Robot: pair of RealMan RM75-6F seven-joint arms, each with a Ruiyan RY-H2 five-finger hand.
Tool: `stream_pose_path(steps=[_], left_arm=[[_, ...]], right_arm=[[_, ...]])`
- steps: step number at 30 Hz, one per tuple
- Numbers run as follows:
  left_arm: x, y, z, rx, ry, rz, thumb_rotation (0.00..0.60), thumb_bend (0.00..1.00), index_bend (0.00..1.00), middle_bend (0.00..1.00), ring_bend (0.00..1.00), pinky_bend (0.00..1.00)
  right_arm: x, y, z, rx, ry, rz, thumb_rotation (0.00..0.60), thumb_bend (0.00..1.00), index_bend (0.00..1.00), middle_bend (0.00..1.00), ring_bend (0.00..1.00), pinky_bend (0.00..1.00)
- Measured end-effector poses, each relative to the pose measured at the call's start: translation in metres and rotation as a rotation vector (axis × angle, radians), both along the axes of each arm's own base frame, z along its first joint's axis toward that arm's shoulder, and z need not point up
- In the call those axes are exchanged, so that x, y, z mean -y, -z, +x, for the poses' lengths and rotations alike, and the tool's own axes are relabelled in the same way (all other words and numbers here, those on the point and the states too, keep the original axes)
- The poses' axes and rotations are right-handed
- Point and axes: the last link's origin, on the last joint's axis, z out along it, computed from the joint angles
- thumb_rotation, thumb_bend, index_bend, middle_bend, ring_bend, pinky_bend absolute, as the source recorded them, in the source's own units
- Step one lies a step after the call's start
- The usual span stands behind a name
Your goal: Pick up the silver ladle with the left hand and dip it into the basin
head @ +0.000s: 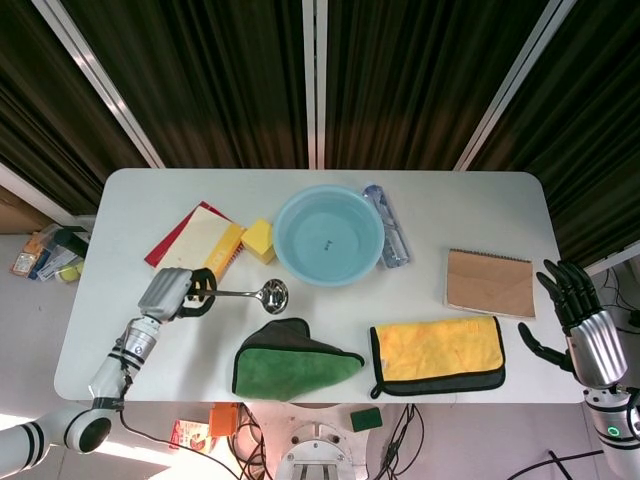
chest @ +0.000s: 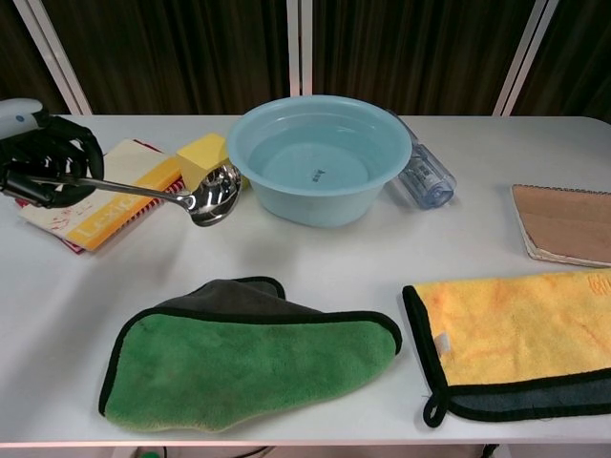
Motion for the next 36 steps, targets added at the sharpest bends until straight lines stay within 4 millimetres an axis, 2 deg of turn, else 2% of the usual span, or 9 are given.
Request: stream_pose_path(steps=[9, 17, 22, 29, 36], left_arm=[[-0.033, -0.02, 0.041, -0.027, 0.055, -0.024, 0.6, 0.4, 0.8, 0.72, 0.7, 0.82], [-0.071, -0.024, 0.084, -0.07, 0.057, -0.06, 0.6, 0.4, 0.82, 0.72, 0.7, 0.82], [-0.096, -0.013, 0.11, -0.108, 0.04, -0.064, 0.6, 0.39, 0.82, 0.72, 0.7, 0.82], [-0.131, 0.013, 0.146, -0.213, 0.046, -0.02, 0.6, 0.4, 0.82, 0.72, 0.7, 0.83], [-0.14, 0.034, 0.154, -0.307, 0.058, 0.009, 0.6, 0.4, 0.82, 0.72, 0.7, 0.84]], right_arm=[[-0.002, -0.004, 0.002, 0.008, -0.01, -0.016, 0.6, 0.34, 0.0, 0.0, 0.0, 0.0], [-0.001, -0.007, -0.001, 0.015, 0.003, -0.023, 0.6, 0.35, 0.0, 0.0, 0.0, 0.0], [0.0, -0.009, -0.004, 0.018, 0.011, -0.023, 0.6, 0.34, 0.0, 0.0, 0.0, 0.0], [0.003, -0.015, -0.007, 0.023, 0.022, -0.034, 0.6, 0.35, 0.0, 0.0, 0.0, 0.0], [0.007, -0.015, -0.011, 0.027, 0.034, -0.027, 0.6, 0.35, 0.0, 0.0, 0.0, 0.0]])
